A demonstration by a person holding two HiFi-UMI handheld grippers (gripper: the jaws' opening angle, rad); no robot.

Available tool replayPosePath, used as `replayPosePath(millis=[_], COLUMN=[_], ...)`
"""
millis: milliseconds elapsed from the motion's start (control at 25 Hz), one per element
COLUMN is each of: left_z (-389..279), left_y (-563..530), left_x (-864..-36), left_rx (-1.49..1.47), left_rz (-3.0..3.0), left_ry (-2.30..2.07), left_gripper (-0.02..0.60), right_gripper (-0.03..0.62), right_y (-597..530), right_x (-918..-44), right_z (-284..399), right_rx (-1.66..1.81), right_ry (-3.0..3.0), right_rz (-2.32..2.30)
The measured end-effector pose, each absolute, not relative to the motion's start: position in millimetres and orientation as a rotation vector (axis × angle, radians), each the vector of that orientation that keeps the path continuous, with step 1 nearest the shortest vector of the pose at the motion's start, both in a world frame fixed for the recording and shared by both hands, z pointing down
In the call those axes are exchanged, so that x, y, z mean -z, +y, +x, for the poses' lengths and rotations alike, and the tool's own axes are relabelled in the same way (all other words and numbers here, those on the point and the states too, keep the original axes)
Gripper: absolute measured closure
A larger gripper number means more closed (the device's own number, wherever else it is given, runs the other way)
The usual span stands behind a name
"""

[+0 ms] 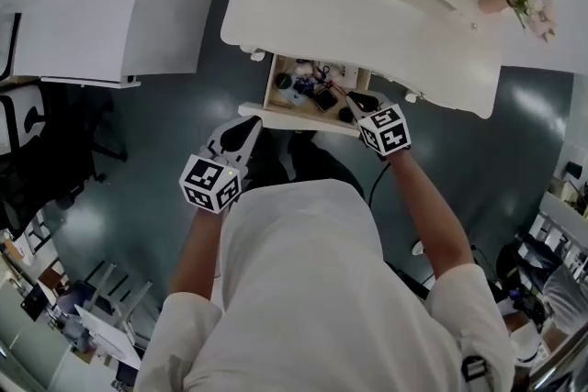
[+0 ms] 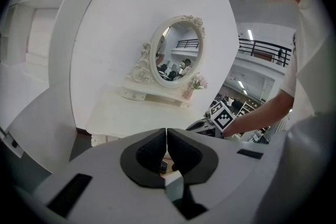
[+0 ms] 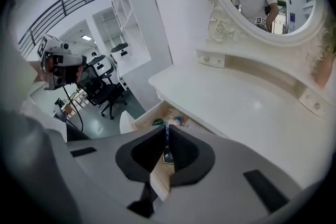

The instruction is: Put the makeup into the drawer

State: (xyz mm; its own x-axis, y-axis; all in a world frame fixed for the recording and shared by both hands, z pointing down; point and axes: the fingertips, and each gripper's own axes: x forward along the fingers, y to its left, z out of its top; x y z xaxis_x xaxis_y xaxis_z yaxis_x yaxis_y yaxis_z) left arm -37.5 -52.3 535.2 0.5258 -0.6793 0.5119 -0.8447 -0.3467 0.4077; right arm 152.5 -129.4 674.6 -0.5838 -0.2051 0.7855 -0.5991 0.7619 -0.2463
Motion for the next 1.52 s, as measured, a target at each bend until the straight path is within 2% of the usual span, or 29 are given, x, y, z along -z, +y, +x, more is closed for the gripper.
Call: replayPosePath(millis=[600, 800, 1520], left_z=[-72.7, -87.2, -72.3], left_y=[-15.8, -10.4, -2.0], left_x=[-505.6, -488.2, -445.3], left_rx=[-0.367, -0.276, -0.240], left_rz=[2.335, 2.343, 2.483], left_ry=[-1.084, -1.043, -1.013], left_gripper=[0.560, 0.560, 0.560], right_gripper=[0.566, 0.566, 0.566], right_y=[-76.9, -52.9, -3.1], right_x=[-581.4, -551.2, -453.8], right_z=[138.1, 130.8, 171.4], right_rx=[-0.507, -0.462, -0.396], right_ry=[-2.262, -2.257, -2.304], right_rz=[0.989, 1.096, 1.394])
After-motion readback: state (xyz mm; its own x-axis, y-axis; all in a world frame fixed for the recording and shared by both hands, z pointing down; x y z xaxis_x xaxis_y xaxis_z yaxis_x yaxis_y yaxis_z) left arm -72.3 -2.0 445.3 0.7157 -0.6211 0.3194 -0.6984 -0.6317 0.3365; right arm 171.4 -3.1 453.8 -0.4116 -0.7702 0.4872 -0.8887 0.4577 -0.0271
